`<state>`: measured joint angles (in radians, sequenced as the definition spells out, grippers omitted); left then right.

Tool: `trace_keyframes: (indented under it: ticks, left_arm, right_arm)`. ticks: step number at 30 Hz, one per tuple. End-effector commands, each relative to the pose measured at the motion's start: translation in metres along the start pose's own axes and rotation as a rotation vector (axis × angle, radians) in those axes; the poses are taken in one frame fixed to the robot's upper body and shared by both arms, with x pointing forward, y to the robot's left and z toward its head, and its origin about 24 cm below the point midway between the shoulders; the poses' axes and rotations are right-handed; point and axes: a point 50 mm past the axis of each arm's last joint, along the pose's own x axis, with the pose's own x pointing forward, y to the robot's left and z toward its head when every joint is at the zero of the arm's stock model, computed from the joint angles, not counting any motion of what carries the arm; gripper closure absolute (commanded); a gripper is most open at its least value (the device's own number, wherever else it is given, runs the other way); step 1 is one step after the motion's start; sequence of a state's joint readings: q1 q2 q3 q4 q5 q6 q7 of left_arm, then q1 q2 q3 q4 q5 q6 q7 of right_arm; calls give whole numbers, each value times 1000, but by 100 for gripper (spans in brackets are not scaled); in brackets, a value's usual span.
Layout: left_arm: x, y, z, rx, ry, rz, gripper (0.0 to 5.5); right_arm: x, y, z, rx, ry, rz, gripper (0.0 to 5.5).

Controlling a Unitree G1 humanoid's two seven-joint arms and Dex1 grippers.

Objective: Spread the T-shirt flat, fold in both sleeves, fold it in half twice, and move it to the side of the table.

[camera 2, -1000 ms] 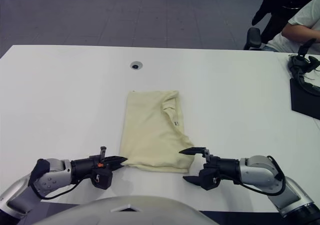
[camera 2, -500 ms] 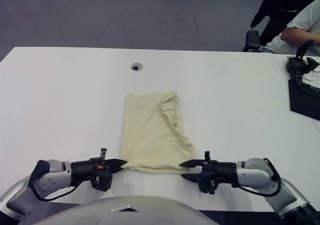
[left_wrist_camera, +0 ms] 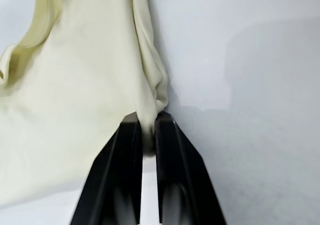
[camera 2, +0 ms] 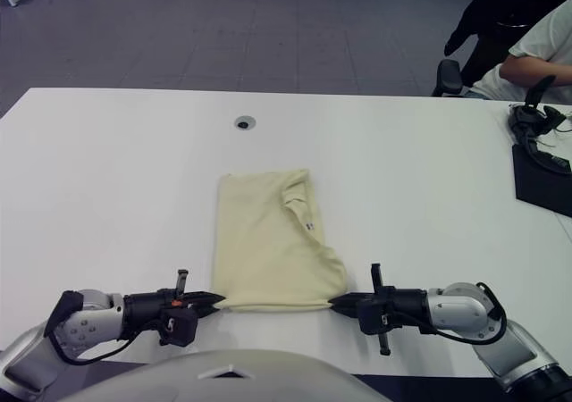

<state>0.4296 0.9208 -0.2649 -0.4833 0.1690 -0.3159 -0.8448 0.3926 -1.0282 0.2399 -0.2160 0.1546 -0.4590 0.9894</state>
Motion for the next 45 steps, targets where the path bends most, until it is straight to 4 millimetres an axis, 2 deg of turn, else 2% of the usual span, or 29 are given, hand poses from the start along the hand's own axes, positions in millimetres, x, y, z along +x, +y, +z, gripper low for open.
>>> trace_keyframes:
  ticks: [1,7,13,20,23,26,28,31,33,35,39,45]
  left_arm:
    - [-16,4,12,-10,-14,-28,533]
    - [-39,1,41,-62,-111,-80,533]
    - [-55,-6,63,-129,-201,-143,533]
    - [-67,5,76,-128,-260,-135,533]
    - [-70,23,67,-147,-270,-37,533]
    - [-68,38,49,-141,-219,49,533]
    - [-63,50,36,-133,-187,124,533]
    - [-51,78,11,-119,-128,288,533]
    - [-42,92,-4,-132,-93,358,533]
    - [-36,98,-14,-134,-57,376,533]
    - [-29,102,-22,-147,-54,380,533]
    - [-18,114,-31,-154,-47,429,533]
  right_arm:
    - [-13,-8,26,103,-146,7,547]
    - [-36,-24,62,198,-386,1,547]
    - [-44,-19,72,216,-426,50,547]
    - [-49,-19,75,201,-419,40,547]
    - [-50,-25,71,179,-393,-10,547]
    - [-48,-38,61,143,-340,-111,547]
    - [-44,-58,55,100,-329,-215,547]
    - [-30,-88,47,45,-312,-334,547]
    - [-20,-100,41,29,-294,-359,547]
    - [-14,-105,36,28,-282,-355,547]
    - [-9,-112,21,53,-253,-370,547]
    - [-6,-107,-2,111,-195,-340,547]
